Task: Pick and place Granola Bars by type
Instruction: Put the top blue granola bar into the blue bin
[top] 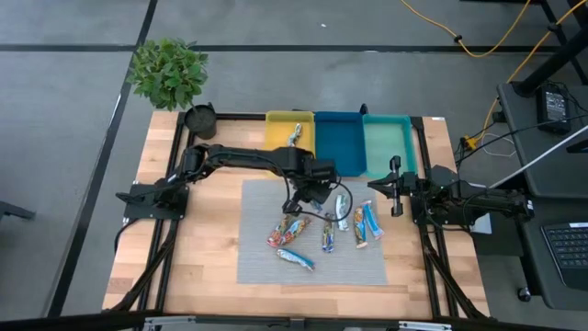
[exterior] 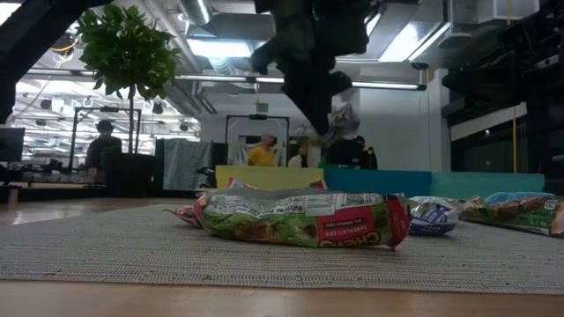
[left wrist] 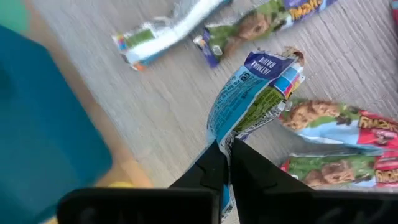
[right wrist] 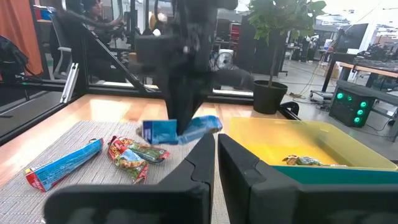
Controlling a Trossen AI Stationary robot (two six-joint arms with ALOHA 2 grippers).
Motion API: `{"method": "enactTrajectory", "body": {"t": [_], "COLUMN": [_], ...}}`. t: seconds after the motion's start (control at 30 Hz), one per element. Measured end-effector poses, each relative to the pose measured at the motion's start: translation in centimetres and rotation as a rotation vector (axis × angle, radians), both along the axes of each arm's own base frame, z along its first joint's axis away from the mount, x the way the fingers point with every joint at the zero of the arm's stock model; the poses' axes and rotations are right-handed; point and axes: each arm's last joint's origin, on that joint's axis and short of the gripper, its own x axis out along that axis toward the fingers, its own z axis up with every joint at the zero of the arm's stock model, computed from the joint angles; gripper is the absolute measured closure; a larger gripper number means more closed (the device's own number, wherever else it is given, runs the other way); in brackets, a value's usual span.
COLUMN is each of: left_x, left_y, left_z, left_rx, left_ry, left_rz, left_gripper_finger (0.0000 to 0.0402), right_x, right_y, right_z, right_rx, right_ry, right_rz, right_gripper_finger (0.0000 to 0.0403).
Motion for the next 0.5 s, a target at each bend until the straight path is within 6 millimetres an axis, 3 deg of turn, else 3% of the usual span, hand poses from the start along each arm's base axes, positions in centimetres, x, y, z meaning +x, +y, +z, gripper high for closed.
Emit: {"method": "enactTrajectory", "body": {"t": [0.1, 0.5], "left_x": [-0.4, -4.1], "left_y": [-0.1, -0.8], "left_z": [1.4, 10.2], "left_rx": [-0.018, -0.153], "left_ry": [-0.027, -0.293], "left_rz": [-0.006, -0.066], "left_gripper_finger": [0.0391, 0.0391], "right_x": [0.0, 0.0], "right_y": [0.0, 0.0], "right_z": [0.0, 0.0], "right_rx": [0.0, 0.0], "right_ry": [0.0, 0.0], "right_rz": [0.0, 0.0], "right_gripper_finger": [0.0379, 0.0379]}}
